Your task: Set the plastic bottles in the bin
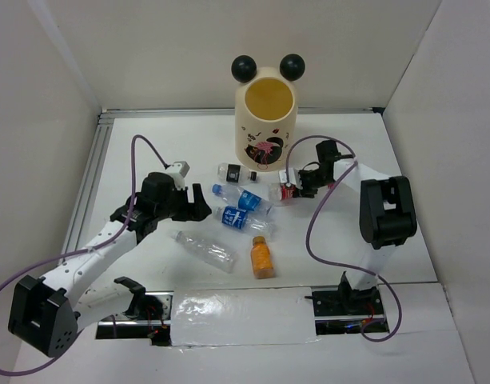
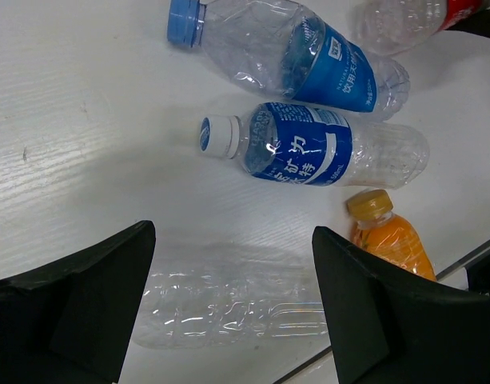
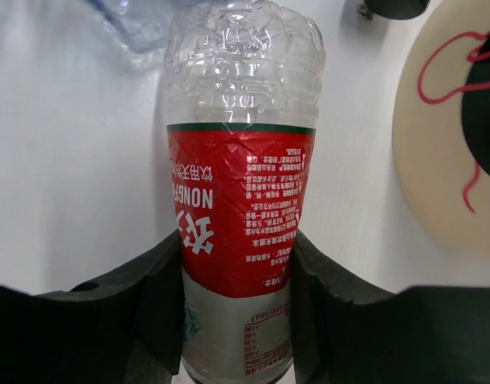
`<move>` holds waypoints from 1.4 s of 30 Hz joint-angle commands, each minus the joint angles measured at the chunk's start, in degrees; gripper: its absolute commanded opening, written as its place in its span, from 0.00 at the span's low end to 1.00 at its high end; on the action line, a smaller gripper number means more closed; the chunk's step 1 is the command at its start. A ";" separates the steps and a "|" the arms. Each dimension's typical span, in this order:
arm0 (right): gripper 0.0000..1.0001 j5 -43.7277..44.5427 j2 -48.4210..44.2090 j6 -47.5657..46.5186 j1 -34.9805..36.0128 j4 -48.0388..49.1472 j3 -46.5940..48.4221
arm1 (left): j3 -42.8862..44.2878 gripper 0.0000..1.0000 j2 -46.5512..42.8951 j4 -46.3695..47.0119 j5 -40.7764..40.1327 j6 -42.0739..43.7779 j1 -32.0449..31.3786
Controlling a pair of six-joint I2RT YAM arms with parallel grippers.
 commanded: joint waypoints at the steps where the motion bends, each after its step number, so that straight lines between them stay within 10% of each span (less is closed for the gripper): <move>1: 0.41 -6.46 -8.06 -1.67 -3.00 -10.87 1.26 | -0.04 0.92 -1.54 1.08 -0.39 -1.09 -0.58; 9: 0.38 -31.00 -18.09 0.77 -2.75 -32.95 23.20 | 1.37 0.91 -7.33 -4.36 -5.04 -12.73 -2.16; 16: 0.36 -44.13 -18.37 22.67 5.41 1.40 28.94 | 0.41 0.91 -14.98 -11.40 -7.68 -29.91 -2.16; 31: 0.41 -52.03 14.66 7.29 7.81 -3.50 62.35 | -0.21 0.90 -18.59 -18.85 -7.33 -34.12 -2.16; 37: 0.63 -52.56 18.47 7.29 5.35 -4.20 63.59 | 0.93 0.92 -18.59 -26.69 -7.95 -40.45 -2.68; 42: 1.00 -53.79 18.39 2.91 3.24 -7.72 62.36 | -2.22 0.99 -19.12 -29.42 -8.47 -47.48 -2.69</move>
